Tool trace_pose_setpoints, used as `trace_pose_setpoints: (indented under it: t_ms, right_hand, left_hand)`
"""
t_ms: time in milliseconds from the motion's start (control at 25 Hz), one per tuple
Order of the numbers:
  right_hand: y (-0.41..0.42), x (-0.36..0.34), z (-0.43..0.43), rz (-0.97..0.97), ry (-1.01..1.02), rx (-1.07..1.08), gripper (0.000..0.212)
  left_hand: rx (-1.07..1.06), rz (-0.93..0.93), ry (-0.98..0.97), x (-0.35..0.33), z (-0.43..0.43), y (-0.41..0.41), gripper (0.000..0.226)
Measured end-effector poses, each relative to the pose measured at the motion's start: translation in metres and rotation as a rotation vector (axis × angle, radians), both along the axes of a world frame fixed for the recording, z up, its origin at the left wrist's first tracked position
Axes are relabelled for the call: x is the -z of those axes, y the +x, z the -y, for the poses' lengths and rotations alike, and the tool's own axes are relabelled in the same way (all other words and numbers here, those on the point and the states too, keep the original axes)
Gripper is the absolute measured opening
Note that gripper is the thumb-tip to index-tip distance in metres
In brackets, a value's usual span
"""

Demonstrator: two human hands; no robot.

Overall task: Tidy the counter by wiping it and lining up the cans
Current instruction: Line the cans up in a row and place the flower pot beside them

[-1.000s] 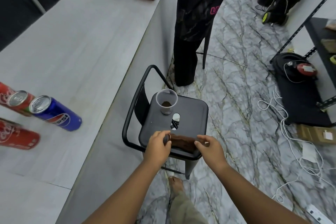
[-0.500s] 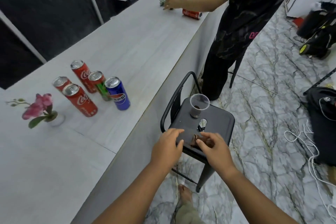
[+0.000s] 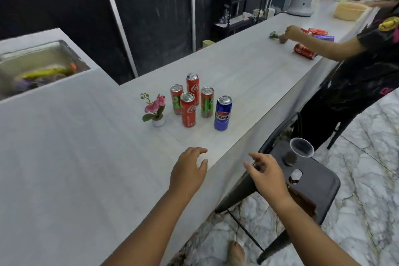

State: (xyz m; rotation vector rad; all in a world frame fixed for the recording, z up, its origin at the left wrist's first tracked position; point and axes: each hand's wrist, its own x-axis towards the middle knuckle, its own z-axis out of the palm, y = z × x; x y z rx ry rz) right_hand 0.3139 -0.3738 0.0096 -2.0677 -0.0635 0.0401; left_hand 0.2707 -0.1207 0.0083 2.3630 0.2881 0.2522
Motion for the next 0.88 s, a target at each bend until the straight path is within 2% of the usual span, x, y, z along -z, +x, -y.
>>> trace_pose_setpoints:
  t_ms: [240,560,640,720,880]
  right_hand:
    - [0.045,-0.008,-0.048,0.039,0.001,-0.081,0.042]
    - [0.132,-0.003,-0.094,-0.011,0.13,-0.1,0.089]
    - [0.149,0.002,-0.097,-0.005,0.149,-0.101,0.089]
    - [0.164,0.007,-0.099,0.007,0.155,-0.082,0.078]
    - [0.178,0.013,-0.1,0.025,0.197,-0.095,0.068]
  left_hand:
    - [-0.13,0.003,-0.011,-0.016,-0.048,0.021,0.035]
    - [-0.258,-0.037,-0.171,-0.02,-0.078,0.105,0.058]
    - [-0.273,-0.021,-0.247,-0.018,-0.079,0.125,0.067]
    - [-0.289,-0.013,-0.304,-0.014,-0.078,0.142,0.074]
    - [-0.339,0.003,-0.32,-0.006,-0.067,0.164,0.079]
